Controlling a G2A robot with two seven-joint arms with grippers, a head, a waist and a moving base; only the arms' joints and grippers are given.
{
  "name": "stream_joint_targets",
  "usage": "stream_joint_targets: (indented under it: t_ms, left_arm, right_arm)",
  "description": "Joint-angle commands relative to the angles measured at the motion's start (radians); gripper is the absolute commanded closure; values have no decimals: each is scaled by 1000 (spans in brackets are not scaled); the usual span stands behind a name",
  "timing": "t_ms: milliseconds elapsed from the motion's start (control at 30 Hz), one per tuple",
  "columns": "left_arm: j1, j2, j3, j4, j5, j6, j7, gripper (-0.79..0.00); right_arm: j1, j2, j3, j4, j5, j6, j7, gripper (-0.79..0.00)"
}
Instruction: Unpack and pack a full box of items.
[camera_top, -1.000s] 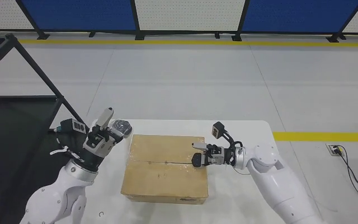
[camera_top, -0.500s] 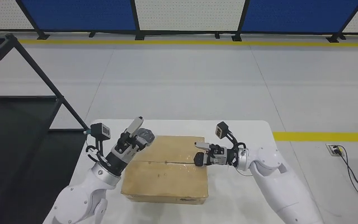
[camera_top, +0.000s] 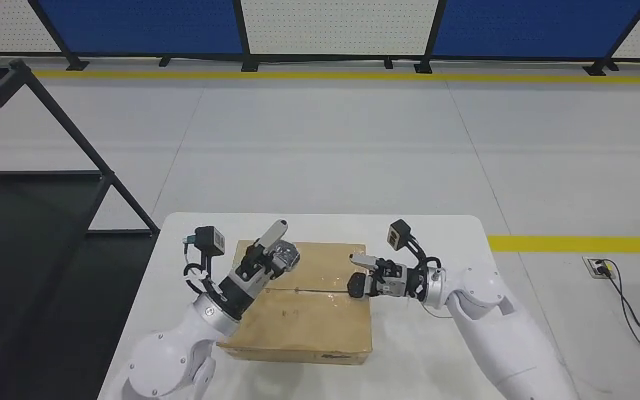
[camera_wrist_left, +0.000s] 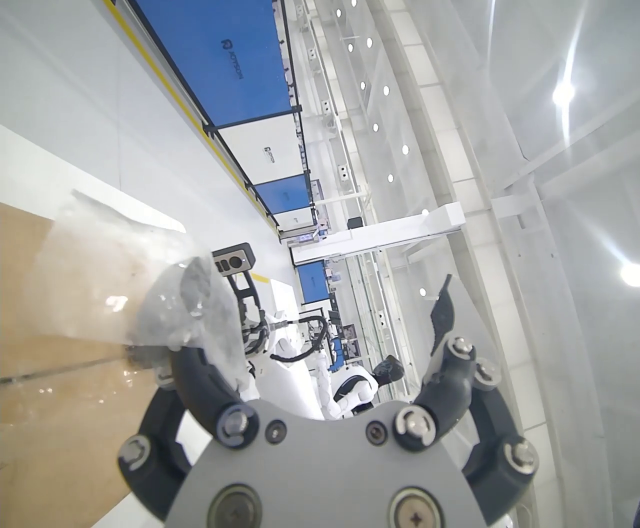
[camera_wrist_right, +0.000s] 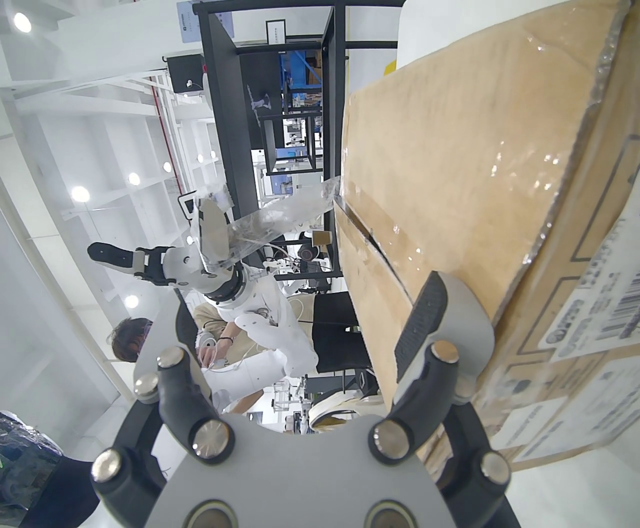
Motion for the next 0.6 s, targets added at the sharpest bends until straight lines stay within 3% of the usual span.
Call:
stream_joint_targets:
  t_ms: [0, 567]
  left_arm:
    - [-6, -3, 16, 8, 10, 2, 1, -785]
    - [-66, -34, 160, 82, 119, 29, 9, -785]
  right_arm:
    - [-7, 2, 5, -9, -1, -1, -1, -785]
    - [-83, 30, 76, -89, -14, -1, -20, -785]
